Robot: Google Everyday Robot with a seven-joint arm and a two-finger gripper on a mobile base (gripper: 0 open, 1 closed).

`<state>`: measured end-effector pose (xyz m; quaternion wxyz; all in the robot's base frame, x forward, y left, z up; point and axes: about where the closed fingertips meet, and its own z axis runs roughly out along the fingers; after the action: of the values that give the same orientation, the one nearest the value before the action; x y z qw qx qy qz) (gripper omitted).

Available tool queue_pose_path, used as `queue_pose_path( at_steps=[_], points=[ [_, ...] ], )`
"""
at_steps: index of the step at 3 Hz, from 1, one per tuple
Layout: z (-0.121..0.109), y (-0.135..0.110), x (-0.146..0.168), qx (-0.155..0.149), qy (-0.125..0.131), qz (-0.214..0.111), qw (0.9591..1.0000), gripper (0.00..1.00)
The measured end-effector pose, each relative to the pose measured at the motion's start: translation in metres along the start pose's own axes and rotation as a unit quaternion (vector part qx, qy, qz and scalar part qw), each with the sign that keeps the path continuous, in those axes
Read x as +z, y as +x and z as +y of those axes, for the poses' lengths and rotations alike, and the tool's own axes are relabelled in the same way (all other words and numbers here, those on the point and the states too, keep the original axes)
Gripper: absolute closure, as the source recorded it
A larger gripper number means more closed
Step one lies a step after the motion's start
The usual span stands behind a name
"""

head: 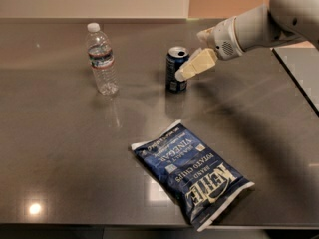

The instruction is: Knock pepsi can over

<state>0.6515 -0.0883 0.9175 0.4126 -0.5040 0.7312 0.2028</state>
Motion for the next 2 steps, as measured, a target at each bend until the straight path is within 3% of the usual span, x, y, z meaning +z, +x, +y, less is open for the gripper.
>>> queue_pose_path(
  at_steps=[1,2],
  points=[
    [0.014,-0.003,0.026,-0.002,-0.025,-0.012,0.9996,0.00],
    [0.022,-0.004,0.040,-0.003,-0.041,-0.017,0.9990,0.17]
  ],
)
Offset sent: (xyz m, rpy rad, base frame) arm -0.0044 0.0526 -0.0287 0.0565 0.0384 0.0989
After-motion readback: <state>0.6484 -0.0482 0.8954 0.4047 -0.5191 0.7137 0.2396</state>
